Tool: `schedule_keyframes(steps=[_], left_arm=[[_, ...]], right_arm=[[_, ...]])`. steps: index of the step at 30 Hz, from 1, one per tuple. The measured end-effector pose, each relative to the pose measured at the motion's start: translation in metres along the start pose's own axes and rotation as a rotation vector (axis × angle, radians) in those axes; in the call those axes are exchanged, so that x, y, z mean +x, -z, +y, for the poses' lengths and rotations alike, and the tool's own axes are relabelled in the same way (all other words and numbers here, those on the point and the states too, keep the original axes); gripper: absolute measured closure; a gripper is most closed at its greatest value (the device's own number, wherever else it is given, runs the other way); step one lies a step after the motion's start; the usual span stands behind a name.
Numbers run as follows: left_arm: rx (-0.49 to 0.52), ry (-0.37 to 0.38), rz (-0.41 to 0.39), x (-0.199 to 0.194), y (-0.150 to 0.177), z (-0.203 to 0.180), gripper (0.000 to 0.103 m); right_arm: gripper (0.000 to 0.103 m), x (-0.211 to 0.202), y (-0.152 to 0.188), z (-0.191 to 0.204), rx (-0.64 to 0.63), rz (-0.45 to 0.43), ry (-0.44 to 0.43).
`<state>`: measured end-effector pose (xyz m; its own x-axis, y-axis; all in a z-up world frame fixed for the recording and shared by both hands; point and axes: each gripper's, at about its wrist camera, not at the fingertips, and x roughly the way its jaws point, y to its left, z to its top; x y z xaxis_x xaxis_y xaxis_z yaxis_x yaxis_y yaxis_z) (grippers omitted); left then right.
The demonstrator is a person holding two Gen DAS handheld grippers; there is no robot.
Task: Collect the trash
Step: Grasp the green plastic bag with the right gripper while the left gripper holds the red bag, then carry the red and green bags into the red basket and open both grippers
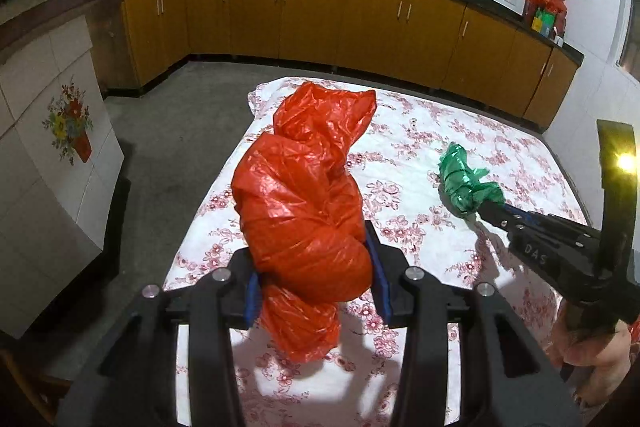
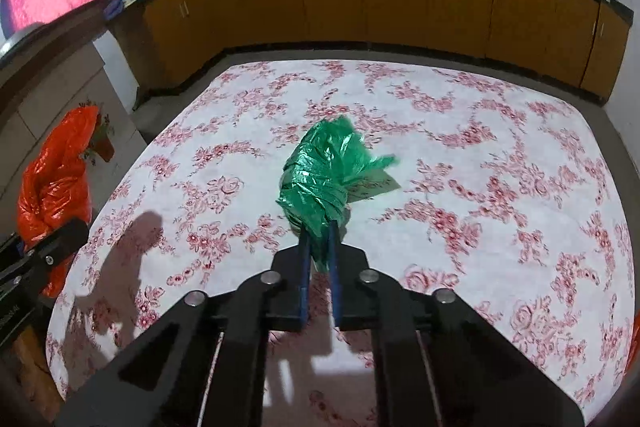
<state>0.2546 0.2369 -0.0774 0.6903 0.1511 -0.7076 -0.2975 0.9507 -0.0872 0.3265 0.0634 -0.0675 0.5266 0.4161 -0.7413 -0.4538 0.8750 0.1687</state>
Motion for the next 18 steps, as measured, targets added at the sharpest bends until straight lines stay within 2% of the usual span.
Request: schedule_keyframes(steps=[6, 12, 18], left_arm=[[0.010, 0.015, 0.002, -0.005, 0.003, -0.009, 0.060], [0.046, 0.060, -0.009, -0.016, 0.004, -0.031, 0.060], [0.100, 0.127, -0.021, -0.034, 0.007, -0.066, 0.060]], right_arm=[[0.097, -0.034, 0.004, -0.019, 0.057, -0.075, -0.015], [0.097, -0.086, 0.017, -0.050, 0.111, -0.159, 0.042], [0.097, -0.150, 0.045, -0.084, 0.170, -0.222, 0.118]])
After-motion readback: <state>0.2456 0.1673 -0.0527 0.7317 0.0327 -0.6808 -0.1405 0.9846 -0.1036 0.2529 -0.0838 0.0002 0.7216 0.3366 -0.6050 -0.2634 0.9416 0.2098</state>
